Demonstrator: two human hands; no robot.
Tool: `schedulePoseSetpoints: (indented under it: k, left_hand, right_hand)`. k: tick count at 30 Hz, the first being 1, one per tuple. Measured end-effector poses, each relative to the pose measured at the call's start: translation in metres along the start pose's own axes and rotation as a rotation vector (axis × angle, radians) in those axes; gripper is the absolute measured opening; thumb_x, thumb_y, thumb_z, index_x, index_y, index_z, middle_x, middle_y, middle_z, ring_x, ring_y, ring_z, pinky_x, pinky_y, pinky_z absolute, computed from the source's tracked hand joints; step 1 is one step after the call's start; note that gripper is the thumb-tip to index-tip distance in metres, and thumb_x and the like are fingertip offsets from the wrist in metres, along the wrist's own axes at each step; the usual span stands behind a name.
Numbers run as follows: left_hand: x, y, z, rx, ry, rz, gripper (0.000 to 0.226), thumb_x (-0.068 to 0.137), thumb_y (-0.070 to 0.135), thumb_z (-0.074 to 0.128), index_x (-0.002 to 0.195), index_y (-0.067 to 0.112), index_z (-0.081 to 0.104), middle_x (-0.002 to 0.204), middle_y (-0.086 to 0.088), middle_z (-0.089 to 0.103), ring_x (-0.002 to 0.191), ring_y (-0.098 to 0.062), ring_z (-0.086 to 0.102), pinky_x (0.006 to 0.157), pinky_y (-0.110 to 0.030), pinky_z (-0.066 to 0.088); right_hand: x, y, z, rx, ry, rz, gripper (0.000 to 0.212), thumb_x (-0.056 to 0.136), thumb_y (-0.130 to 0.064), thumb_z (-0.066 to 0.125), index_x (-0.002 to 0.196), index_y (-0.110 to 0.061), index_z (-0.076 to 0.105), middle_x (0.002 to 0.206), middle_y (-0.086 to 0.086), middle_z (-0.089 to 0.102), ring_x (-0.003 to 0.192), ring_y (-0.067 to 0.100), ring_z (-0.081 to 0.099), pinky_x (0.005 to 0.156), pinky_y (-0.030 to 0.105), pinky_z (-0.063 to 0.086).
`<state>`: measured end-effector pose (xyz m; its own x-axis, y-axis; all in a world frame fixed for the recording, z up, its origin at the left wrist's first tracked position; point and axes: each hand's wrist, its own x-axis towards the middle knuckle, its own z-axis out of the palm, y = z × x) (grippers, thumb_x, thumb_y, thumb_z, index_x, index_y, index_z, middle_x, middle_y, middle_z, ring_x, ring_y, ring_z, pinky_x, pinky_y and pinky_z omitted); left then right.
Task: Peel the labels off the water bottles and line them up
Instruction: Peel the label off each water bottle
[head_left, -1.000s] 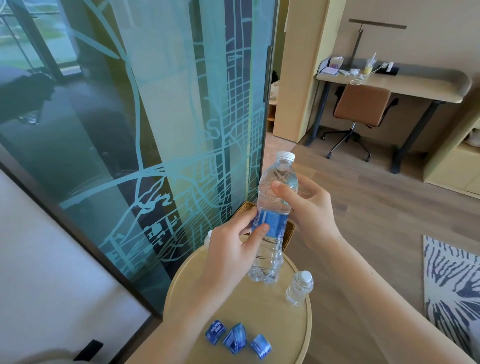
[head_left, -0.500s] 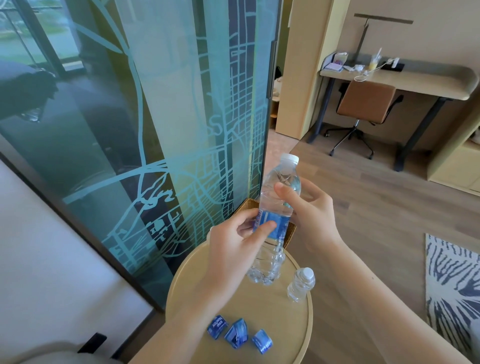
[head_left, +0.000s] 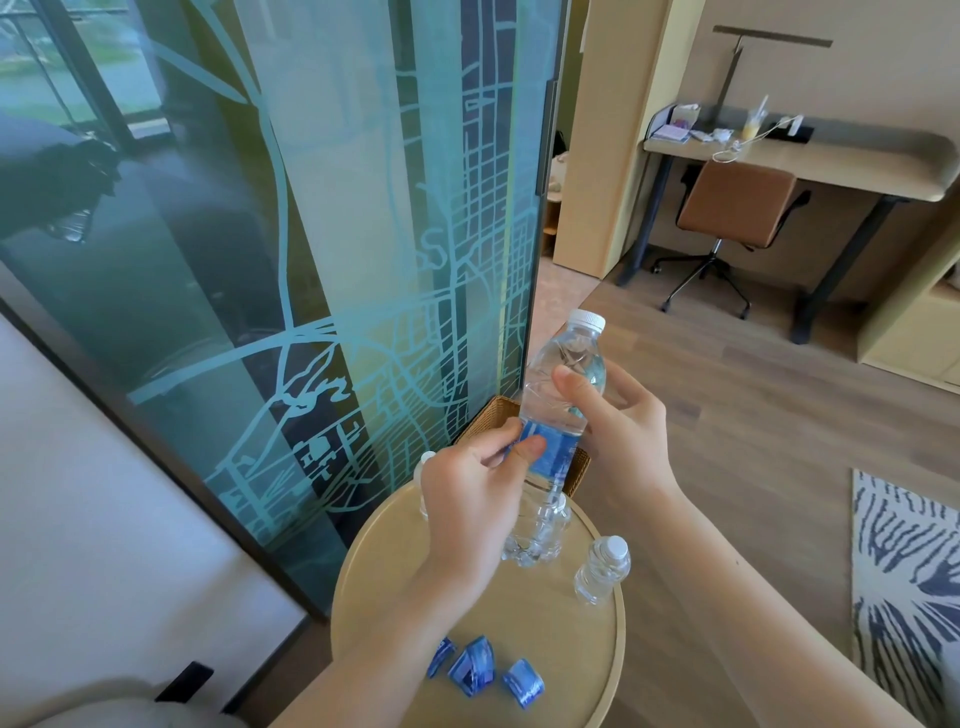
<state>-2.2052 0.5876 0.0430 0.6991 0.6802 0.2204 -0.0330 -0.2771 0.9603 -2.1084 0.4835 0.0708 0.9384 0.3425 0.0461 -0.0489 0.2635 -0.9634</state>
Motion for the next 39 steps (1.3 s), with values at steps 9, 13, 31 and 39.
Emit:
schedulePoseSetpoints:
  k: [9, 13, 31, 39]
  left_hand:
    - [-0.005, -0.006, 0.008, 0.059, 0.063, 0.104, 0.024, 0.088, 0.009, 0.077, 0.113, 0.006, 0.076, 0.104, -0.004, 0.079, 0.101, -0.009, 0.074, 0.089, -0.033, 0.06]
    - [-0.004, -0.007, 0.01, 0.083, 0.099, 0.099, 0.02, 0.089, 0.01, 0.076, 0.109, 0.009, 0.079, 0.101, -0.001, 0.08, 0.099, -0.01, 0.075, 0.088, -0.037, 0.061]
    - [0.002, -0.004, 0.002, -0.084, 0.028, 0.023, 0.015, 0.091, 0.005, 0.07, 0.091, 0.017, 0.08, 0.08, 0.011, 0.079, 0.081, -0.006, 0.075, 0.074, -0.021, 0.059]
    - [0.008, -0.001, -0.011, -0.136, -0.086, -0.069, 0.019, 0.09, 0.015, 0.071, 0.084, 0.031, 0.079, 0.081, 0.014, 0.079, 0.08, -0.001, 0.074, 0.07, -0.009, 0.052]
  right_hand:
    - [0.0, 0.004, 0.0, -0.018, 0.043, -0.001, 0.038, 0.075, -0.033, 0.083, 0.107, -0.014, 0.077, 0.102, 0.014, 0.078, 0.096, 0.034, 0.075, 0.09, 0.059, 0.058]
    - [-0.001, 0.009, 0.002, -0.032, 0.071, -0.019, 0.036, 0.074, -0.034, 0.086, 0.106, -0.02, 0.077, 0.1, 0.012, 0.078, 0.093, 0.033, 0.076, 0.086, 0.059, 0.059]
    - [-0.004, 0.012, 0.003, 0.001, 0.123, -0.013, 0.06, 0.067, -0.034, 0.089, 0.12, -0.015, 0.069, 0.099, 0.011, 0.079, 0.093, 0.032, 0.077, 0.087, 0.057, 0.059]
    - [0.0, 0.008, -0.002, -0.032, 0.063, -0.03, 0.055, 0.072, -0.032, 0.087, 0.121, -0.015, 0.069, 0.102, 0.013, 0.079, 0.094, 0.033, 0.076, 0.088, 0.058, 0.059]
